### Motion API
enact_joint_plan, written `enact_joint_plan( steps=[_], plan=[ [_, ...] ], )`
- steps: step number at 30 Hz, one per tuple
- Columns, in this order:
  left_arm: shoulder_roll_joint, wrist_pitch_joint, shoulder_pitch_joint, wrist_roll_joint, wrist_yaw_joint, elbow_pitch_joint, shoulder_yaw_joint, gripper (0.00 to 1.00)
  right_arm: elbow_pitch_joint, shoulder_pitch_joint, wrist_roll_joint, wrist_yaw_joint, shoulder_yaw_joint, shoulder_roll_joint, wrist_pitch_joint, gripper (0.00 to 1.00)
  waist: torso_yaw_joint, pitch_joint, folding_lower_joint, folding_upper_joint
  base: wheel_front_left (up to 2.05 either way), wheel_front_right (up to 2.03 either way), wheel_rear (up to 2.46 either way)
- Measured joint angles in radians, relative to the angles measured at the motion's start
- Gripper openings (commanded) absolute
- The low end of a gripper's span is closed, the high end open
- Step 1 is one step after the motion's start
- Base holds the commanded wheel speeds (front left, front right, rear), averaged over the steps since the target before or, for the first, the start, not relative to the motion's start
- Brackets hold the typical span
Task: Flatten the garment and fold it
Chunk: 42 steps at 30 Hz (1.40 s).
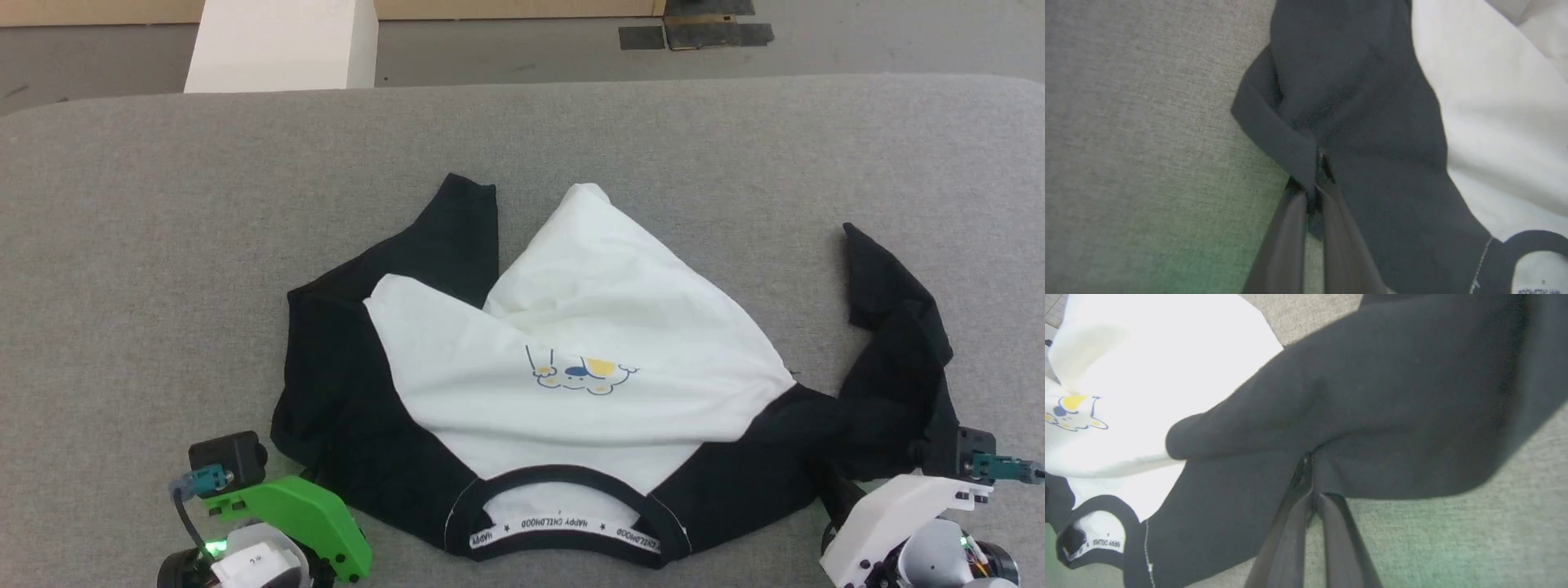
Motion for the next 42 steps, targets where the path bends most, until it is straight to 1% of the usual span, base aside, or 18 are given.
enact_joint_plan(
  steps=[5,8,10,11,13,19,21,24,26,27,30,31,33,34,36,39,42],
  plan=[
    [0.001,0.0,0.001,-0.006,0.0,-0.001,0.001,0.0,-0.055,0.009,-0.022,0.0,-0.005,0.002,0.0,0.0,-0.003,-0.012,0.0,0.0,0.0,0.0,0.0],
    [0.002,-0.002,0.002,-0.013,0.0,-0.004,0.001,0.0,-0.125,0.023,-0.038,0.0,-0.006,0.003,-0.01,0.0,-0.005,-0.018,0.0,0.0,0.0,0.0,0.0],
    [0.002,-0.007,0.003,-0.023,0.0,-0.007,0.001,0.0,-0.195,0.031,-0.092,0.0,-0.004,0.002,-0.03,0.0,-0.008,-0.019,0.0,0.0001,0.0,0.0,0.0],
    [0.002,-0.008,0.004,-0.029,0.0,-0.012,0.001,0.0,-0.26,0.032,-0.105,0.0,0.0,0.003,-0.056,0.0,-0.013,-0.02,0.0,0.0,0.0,0.0,0.0],
    [0.002,-0.009,0.005,-0.03,0.0,-0.016,0.002,0.0,-0.316,0.032,-0.108,0.0,0.006,0.003,-0.063,0.0,-0.018,-0.022,0.0,0.0,0.0,0.0,0.0],
    [0.002,-0.015,0.004,-0.039,-0.004,-0.029,-0.002,0.0,-0.396,0.036,-0.12,0.0,0.01,0.003,-0.063,0.0,-0.023,-0.022,0.0,0.0,0.0,0.0,0.0],
    [0.0,-0.027,0.003,-0.057,-0.017,-0.047,0.0,0.0,-0.412,0.036,-0.121,0.0,0.01,0.003,-0.062,0.0,-0.024,-0.019,0.0,0.0,0.0,0.0,0.0],
    [-0.009,-0.049,-0.023,-0.128,-0.063,-0.101,0.009,0.0,-0.433,0.009,-0.134,0.0,0.023,0.003,-0.06,0.0,-0.029,-0.012,0.0,0.0,0.0,0.0,0.0],
    [-0.008,-0.039,-0.081,-0.17,-0.098,-0.152,0.008,0.0,-0.446,-0.062,-0.153,0.0,0.038,0.003,-0.054,0.0,-0.033,-0.006,0.0,0.0,0.0,0.0,0.0],
    [0.002,-0.024,-0.12,-0.173,-0.111,-0.177,0.006,0.0,-0.449,-0.109,-0.167,0.0,0.048,0.003,-0.042,0.0,-0.035,-0.004,0.0,0.0,0.0,0.0,0.0],
    [0.048,0.036,-0.256,-0.173,-0.127,-0.233,0.004,0.0,-0.436,-0.261,-0.196,0.0,0.069,0.003,0.005,0.0,-0.036,0.007,0.0,0.0,0.0,0.0,0.0],
    [0.056,0.056,-0.301,-0.181,-0.129,-0.242,0.005,0.0,-0.422,-0.311,-0.208,0.0,0.075,0.002,0.021,0.0,-0.037,0.011,0.0,0.0001,0.0,0.0,0.0],
    [0.053,0.1,-0.413,-0.226,-0.131,-0.252,0.009,0.0,-0.371,-0.431,-0.221,0.0,0.089,0.001,0.061,0.0,-0.037,0.025,0.0,0.0,0.0,0.0,0.0],
    [0.053,0.118,-0.471,-0.243,-0.13,-0.249,0.015,0.0,-0.337,-0.493,-0.222,0.0,0.095,-0.005,0.08,0.0,-0.038,0.034,0.0,0.0,0.0,0.0,0.0],
    [0.062,0.129,-0.579,-0.242,-0.121,-0.225,0.029,0.0,-0.275,-0.605,-0.221,0.0,0.107,-0.026,0.106,0.0,-0.038,0.052,0.0,0.0,0.0,0.0,0.0],
    [0.096,0.134,-0.739,-0.227,-0.108,-0.158,0.051,0.0,-0.18,-0.783,-0.218,0.0,0.134,-0.061,0.129,0.0,-0.041,0.089,0.0001,0.0,0.0,0.0,0.0],
    [0.136,0.114,-0.895,-0.196,-0.102,-0.069,0.071,0.0,-0.092,-0.964,-0.225,0.0,0.155,-0.086,0.12,0.0,-0.047,0.133,0.0002,0.0,0.0,0.0,0.0]
  ],
)
